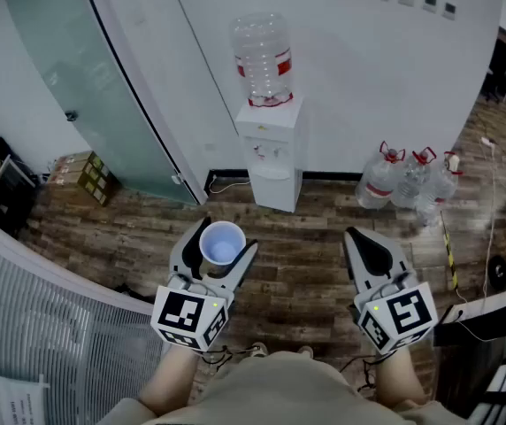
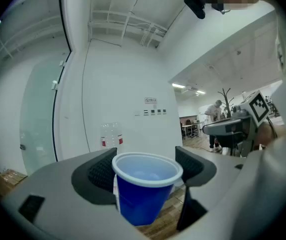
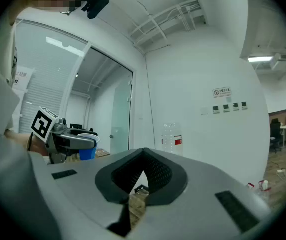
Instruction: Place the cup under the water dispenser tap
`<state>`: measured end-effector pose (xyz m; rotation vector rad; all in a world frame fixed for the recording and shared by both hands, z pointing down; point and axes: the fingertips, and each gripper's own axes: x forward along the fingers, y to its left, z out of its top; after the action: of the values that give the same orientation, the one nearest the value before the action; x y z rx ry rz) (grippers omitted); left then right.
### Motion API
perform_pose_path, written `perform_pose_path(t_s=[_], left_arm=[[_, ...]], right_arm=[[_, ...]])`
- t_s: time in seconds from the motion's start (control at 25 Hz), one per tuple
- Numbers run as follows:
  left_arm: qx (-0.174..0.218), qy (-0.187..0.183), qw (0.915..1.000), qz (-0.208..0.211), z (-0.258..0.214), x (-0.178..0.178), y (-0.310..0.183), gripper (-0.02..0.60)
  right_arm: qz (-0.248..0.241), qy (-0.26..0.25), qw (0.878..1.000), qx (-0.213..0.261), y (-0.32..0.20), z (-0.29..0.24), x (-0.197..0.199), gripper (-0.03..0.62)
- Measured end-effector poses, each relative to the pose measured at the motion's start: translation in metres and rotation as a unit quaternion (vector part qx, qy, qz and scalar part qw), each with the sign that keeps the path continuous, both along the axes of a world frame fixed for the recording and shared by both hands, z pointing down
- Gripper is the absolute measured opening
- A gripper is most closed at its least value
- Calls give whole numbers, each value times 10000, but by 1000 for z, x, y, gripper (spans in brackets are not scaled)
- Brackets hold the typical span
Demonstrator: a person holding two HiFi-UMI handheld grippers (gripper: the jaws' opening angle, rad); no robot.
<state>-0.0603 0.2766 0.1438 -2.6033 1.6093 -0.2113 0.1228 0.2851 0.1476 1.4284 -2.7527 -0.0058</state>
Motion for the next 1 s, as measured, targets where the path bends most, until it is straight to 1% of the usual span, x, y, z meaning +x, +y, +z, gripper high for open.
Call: perform_pose_path(t_s=[0.28, 0.48, 0.68, 1.0], left_arm=[[-13, -43, 10000, 14, -1, 10, 6, 367], [-4, -55, 10000, 29, 2, 24, 11, 368], [-30, -186, 9998, 33, 11, 44, 19, 367], [257, -350, 9990, 81, 10, 71, 25, 367]], right_arm=[[-59, -39, 10000, 21, 7, -2, 7, 6], [-111, -12, 9999, -18, 14, 3, 20, 6], [-137, -27, 9999, -40, 22, 11, 39, 6], [-245, -26, 9997, -81, 25, 22, 58, 6]])
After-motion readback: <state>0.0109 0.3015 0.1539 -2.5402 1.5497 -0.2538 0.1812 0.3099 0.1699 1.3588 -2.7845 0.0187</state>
